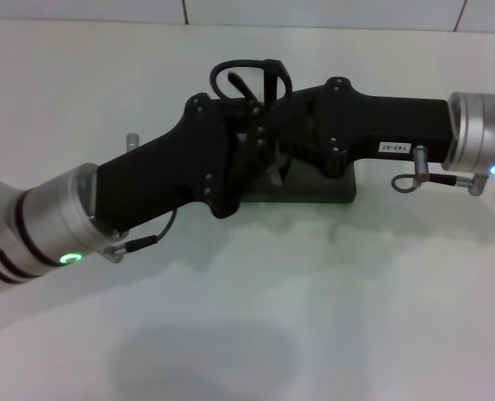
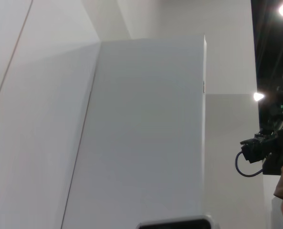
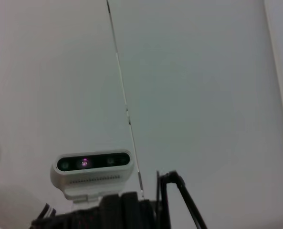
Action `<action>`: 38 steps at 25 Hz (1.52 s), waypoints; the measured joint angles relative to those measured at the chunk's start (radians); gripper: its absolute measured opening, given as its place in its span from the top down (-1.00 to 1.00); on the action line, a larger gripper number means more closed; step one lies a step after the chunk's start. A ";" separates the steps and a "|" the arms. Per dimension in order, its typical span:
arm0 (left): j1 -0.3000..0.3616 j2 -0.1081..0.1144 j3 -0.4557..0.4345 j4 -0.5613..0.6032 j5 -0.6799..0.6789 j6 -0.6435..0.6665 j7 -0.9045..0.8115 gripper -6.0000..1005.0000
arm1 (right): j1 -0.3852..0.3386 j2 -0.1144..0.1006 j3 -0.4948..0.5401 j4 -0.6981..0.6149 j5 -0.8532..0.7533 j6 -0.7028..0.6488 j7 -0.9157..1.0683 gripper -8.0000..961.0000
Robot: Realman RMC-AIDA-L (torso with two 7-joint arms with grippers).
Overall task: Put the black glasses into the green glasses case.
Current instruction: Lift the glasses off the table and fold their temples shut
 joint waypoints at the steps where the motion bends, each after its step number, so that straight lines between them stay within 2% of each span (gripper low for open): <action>1: 0.012 0.009 0.000 0.003 -0.002 0.021 -0.001 0.93 | -0.005 -0.003 0.007 0.000 0.000 0.007 0.000 0.70; 3: 0.017 0.013 0.000 0.004 -0.004 0.034 -0.001 0.93 | -0.006 -0.004 0.011 0.001 0.000 0.012 0.001 0.69; 7: 0.043 0.040 0.000 0.007 -0.014 0.117 0.006 0.93 | -0.003 -0.008 0.026 -0.003 -0.029 0.064 0.010 0.69; 11: 0.098 0.060 0.001 0.071 -0.016 0.141 0.000 0.93 | 0.024 -0.008 0.024 -0.093 -0.207 0.140 0.110 0.68; 15: 0.149 0.068 0.001 0.117 -0.012 0.141 0.000 0.93 | 0.058 0.005 0.008 -0.247 -0.475 0.190 0.287 0.68; 17: 0.152 0.071 0.001 0.111 -0.005 0.140 0.002 0.93 | 0.059 0.007 -0.009 -0.303 -0.514 0.206 0.328 0.68; 21: 0.142 0.065 0.001 0.064 0.014 0.139 0.012 0.93 | 0.059 0.004 -0.005 -0.356 -0.451 0.227 0.342 0.67; 25: 0.130 0.051 0.003 0.052 0.021 0.134 0.015 0.93 | 0.060 0.000 0.088 -0.342 -0.348 0.199 0.378 0.67; 31: 0.095 0.036 0.006 0.041 0.037 0.118 0.016 0.93 | 0.079 -0.003 0.289 -0.261 -0.294 0.039 0.462 0.66; 34: 0.071 0.029 0.008 0.035 0.050 0.091 0.014 0.93 | 0.081 -0.003 0.334 -0.228 -0.269 -0.032 0.461 0.66; 38: 0.066 0.027 0.007 0.034 0.058 0.083 0.012 0.93 | 0.075 -0.004 0.342 -0.220 -0.283 -0.062 0.462 0.66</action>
